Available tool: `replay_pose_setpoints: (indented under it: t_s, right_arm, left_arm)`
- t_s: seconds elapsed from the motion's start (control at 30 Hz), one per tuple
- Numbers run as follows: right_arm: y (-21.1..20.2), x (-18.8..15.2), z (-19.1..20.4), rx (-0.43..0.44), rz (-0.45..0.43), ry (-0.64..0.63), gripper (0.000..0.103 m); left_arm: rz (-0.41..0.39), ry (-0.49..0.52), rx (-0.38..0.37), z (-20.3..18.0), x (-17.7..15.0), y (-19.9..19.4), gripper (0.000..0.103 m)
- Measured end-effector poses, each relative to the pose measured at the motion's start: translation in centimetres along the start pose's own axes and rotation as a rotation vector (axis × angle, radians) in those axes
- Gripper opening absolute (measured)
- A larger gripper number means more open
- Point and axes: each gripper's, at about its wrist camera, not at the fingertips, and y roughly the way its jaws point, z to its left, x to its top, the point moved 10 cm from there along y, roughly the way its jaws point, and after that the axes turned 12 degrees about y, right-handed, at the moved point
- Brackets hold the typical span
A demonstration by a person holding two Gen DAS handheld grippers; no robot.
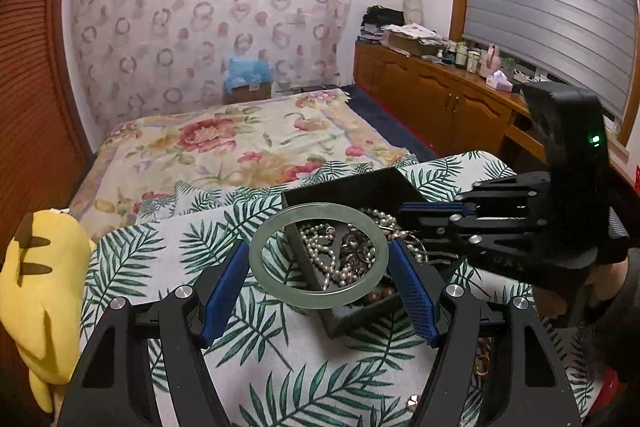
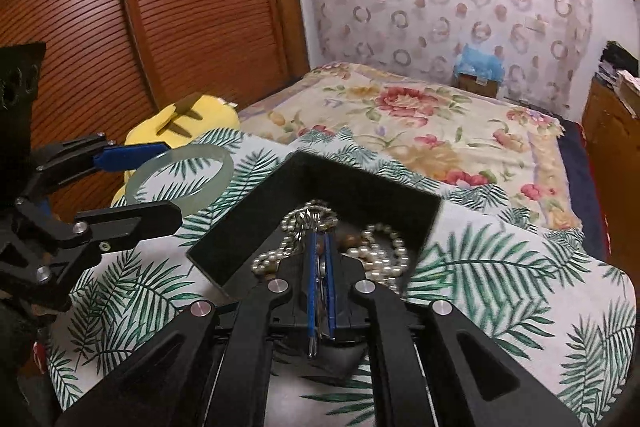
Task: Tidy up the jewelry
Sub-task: 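Carry the hair comb and jade bangle into the black box and open both tools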
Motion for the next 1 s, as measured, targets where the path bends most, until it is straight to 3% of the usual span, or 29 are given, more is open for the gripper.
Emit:
replay_pose_setpoints:
  t_s: [0.57, 0.8, 0.93, 1.0]
  right_arm:
    - [-5.5, -0.4, -6.3, -0.133, -0.11, 0.082, 0.009]
    - [-6.6, -1.3, -7.7, -0.162, -0.109, 0.103, 0.009]
    - [-7.3, -2.2, -7.8, -0.173, -0.114, 0.108, 0.024]
    - [-7.8, -2.6, -7.8, -0.183, -0.123, 0.106, 0.024]
  left_arm:
    - [0.032, 0.059, -0.032, -2.7, 1.7, 3.9, 0.068]
    - [0.057, 0.069, -0.043, -3.4, 1.7, 5.4, 0.069]
    - [0.066, 0.07, -0.043, -3.8, 1.6, 5.6, 0.069]
    - [0.064, 0.069, -0.042, -4.0, 1.5, 5.4, 0.069]
